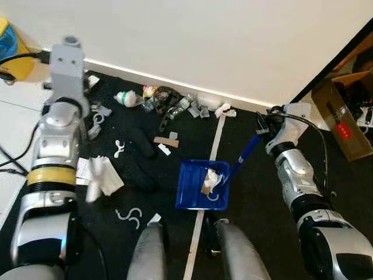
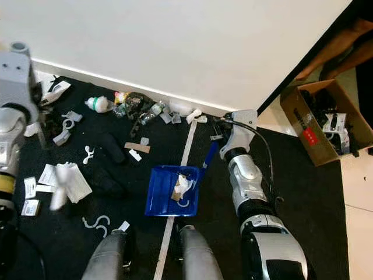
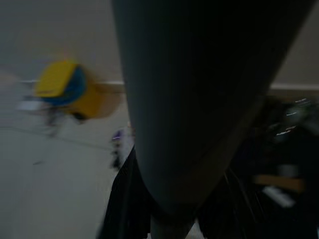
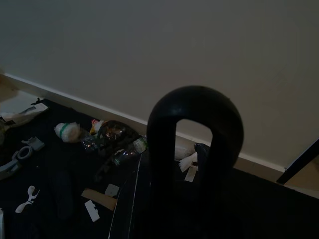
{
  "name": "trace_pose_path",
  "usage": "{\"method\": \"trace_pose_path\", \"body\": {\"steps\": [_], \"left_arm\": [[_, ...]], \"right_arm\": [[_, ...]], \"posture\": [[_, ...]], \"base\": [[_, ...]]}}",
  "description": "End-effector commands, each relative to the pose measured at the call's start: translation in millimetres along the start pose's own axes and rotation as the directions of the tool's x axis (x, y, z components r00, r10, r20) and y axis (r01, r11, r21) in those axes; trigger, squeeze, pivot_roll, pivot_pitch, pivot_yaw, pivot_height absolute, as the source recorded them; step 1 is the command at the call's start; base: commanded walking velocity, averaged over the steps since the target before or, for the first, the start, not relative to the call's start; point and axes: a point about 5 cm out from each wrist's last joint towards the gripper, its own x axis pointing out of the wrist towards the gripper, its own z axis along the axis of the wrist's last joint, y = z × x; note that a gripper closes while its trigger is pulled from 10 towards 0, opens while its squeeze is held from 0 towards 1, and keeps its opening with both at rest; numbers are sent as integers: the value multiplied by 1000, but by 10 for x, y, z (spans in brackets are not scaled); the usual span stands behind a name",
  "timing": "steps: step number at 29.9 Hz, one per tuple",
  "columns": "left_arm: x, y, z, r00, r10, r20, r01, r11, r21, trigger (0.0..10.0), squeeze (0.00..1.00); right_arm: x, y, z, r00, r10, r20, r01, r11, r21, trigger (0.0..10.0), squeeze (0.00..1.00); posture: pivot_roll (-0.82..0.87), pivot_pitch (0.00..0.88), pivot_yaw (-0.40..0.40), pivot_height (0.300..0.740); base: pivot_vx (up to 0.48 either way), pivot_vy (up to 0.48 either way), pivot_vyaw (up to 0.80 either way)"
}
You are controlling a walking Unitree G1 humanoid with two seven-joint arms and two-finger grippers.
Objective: Sweep floor
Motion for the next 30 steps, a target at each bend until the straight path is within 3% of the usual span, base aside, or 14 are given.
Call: {"method": "trace_pose_path", "body": {"steps": [1, 3, 8, 10, 12, 15, 17, 22, 24, 28, 30], "left_arm": [[-71, 249, -228, 992, 99, -83, -94, 994, 60, 10000, 0], [-92, 282, -284, 988, 113, -101, -107, 992, 65, 10000, 0], [-236, 356, -665, 958, 195, -210, -193, 981, 30, 10000, 0], [-274, 262, -775, 947, 197, -253, -213, 976, -37, 10000, 0], [-283, 230, -799, 944, 196, -264, -218, 975, -55, 10000, 0], [-316, 1, -862, 934, 183, -307, -236, 961, -143, 10000, 0], [-320, -81, -859, 935, 176, -308, -239, 954, -179, 10000, 0], [-258, -484, -693, 947, 187, -260, -268, 906, -328, 10000, 0], [-258, -484, -693, 947, 187, -260, -268, 906, -328, 10000, 0], [-149, -737, -497, 966, 163, -201, -235, 876, -420, 10000, 0], [-129, -787, -456, 969, 157, -193, -227, 875, -427, 10000, 0]], "right_arm": [[-181, 32, -368, 985, 8, -173, 0, 999, 43, 10000, 0], [-181, 34, -370, 985, 10, -174, -2, 999, 43, 10000, 0], [-181, 41, -378, 983, 22, -182, -15, 999, 41, 10000, 0], [-176, 50, -378, 982, 29, -185, -22, 999, 39, 10000, 0], [-174, 53, -377, 982, 31, -186, -24, 999, 39, 10000, 0], [-159, 64, -366, 982, 37, -185, -30, 999, 38, 10000, 0], [-155, 66, -362, 982, 39, -184, -33, 999, 37, 10000, 0], [-147, 65, -350, 983, 44, -180, -38, 999, 33, 10000, 0], [-147, 65, -350, 983, 44, -180, -38, 999, 33, 10000, 0], [-146, 65, -346, 983, 43, -177, -38, 999, 32, 10000, 0], [-146, 64, -345, 983, 43, -176, -39, 999, 31, 10000, 0]], "posture": [[43, 259, -47, 740], [43, 259, -47, 740], [50, 260, -57, 740], [49, 260, -60, 740], [49, 260, -60, 740], [48, 262, -63, 740], [48, 262, -63, 740], [47, 261, -63, 740], [47, 261, -63, 740], [40, 258, -58, 740], [40, 258, -58, 740]], "base": [[0, 0, 0], [0, 0, 0], [0, 0, 0], [0, 0, 0], [0, 0, 0], [0, 0, 0], [0, 0, 0], [0, 0, 0], [0, 0, 0], [0, 0, 0], [0, 0, 0]]}}
